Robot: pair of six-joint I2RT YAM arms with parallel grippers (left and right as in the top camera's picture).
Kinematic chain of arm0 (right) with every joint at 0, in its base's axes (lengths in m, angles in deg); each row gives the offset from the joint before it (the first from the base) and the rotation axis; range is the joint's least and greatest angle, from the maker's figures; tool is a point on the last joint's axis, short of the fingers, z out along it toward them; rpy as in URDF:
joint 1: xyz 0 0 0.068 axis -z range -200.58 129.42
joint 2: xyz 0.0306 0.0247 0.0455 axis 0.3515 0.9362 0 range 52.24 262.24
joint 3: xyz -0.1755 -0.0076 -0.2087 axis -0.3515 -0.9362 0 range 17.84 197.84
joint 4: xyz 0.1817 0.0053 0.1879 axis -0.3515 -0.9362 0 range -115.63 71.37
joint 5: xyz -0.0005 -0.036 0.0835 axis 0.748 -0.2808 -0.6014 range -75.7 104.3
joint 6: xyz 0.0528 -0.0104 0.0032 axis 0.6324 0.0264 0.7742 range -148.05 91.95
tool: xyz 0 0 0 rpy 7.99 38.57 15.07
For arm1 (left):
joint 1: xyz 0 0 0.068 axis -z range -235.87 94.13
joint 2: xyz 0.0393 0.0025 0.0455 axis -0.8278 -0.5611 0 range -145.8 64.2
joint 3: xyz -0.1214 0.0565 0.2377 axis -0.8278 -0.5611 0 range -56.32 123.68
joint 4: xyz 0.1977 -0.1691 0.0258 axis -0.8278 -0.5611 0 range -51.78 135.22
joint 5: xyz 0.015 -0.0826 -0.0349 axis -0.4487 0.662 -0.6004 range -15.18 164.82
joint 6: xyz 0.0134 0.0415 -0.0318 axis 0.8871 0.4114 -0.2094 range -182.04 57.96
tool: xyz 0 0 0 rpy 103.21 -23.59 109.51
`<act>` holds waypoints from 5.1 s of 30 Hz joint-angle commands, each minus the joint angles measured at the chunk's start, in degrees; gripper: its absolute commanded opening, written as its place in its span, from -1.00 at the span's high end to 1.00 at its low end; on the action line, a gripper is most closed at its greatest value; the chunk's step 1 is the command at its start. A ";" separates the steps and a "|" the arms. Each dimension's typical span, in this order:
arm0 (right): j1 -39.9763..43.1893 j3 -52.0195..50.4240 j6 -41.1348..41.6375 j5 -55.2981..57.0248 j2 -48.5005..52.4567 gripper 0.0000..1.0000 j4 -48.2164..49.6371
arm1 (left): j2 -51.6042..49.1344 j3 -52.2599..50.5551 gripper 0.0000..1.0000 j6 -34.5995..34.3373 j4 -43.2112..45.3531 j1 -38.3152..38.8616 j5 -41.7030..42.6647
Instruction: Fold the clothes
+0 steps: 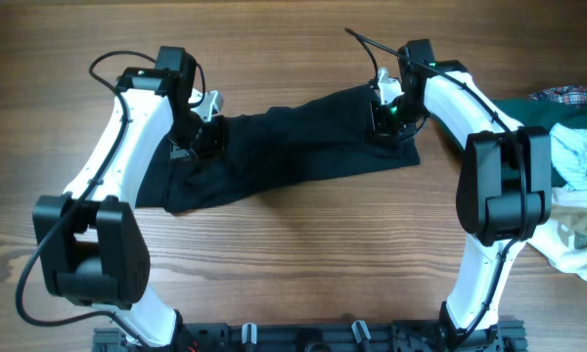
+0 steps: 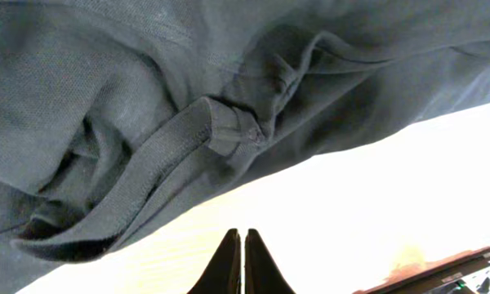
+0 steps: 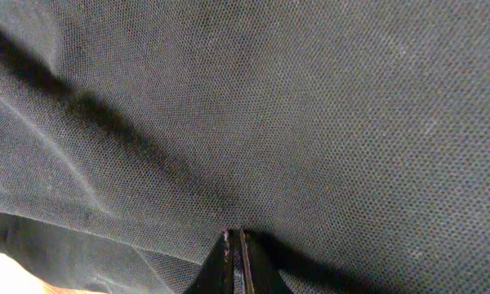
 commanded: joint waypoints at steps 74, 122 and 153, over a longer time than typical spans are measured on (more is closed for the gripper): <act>-3.91 -15.91 15.58 16.00 -4.31 0.91 19.56 | -13.42 -5.97 0.85 -9.03 17.75 -11.72 -22.25; -3.85 -13.42 23.17 4.66 -2.32 0.73 41.13 | 35.98 8.46 0.66 -7.76 1.62 -9.68 0.70; 10.97 -13.44 1.25 -7.89 -19.98 -0.66 6.19 | 31.21 8.46 0.51 -7.76 2.40 -9.68 0.72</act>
